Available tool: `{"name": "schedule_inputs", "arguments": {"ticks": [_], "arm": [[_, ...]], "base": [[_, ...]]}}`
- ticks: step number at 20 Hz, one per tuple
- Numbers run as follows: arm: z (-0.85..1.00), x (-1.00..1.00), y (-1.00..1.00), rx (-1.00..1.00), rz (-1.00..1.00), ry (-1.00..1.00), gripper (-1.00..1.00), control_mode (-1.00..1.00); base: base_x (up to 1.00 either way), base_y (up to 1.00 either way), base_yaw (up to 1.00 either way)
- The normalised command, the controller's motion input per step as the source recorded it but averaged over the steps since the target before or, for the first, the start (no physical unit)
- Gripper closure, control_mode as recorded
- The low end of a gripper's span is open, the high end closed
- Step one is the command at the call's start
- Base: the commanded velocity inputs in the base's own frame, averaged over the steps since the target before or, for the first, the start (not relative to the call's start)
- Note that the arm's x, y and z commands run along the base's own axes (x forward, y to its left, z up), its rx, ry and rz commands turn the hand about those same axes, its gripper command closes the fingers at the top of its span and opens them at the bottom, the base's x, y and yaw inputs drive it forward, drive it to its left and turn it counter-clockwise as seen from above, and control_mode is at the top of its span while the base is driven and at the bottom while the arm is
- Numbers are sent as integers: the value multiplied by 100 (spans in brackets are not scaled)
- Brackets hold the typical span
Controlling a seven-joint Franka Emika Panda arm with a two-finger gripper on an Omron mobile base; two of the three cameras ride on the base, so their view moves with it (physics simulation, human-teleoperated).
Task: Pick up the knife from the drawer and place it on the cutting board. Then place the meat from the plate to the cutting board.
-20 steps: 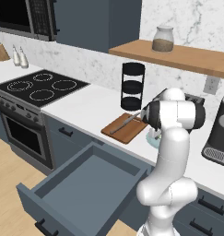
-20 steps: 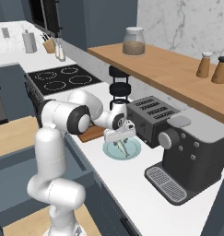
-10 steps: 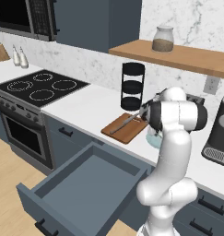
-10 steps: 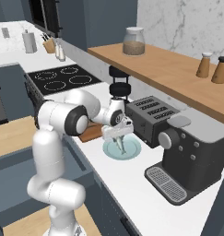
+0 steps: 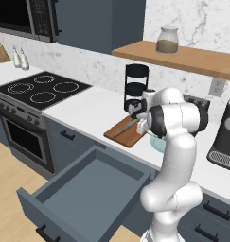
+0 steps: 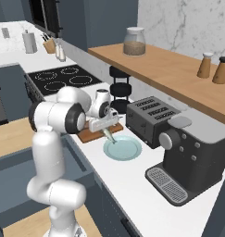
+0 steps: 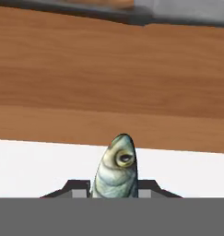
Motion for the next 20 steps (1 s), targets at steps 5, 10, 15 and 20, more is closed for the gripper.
{"name": "schedule_inputs", "arguments": {"ticks": [5,10,15,20], "arm": [[0,55,71,5,16,0,100,-100],[-1,30,28,4,12,0,100,-100],[-15,0,6,0,9,0,100,-100],[-13,12,46,1,5,0,100,-100]], "base": [[0,0,0],[0,0,0],[0,0,0],[0,0,0]]}}
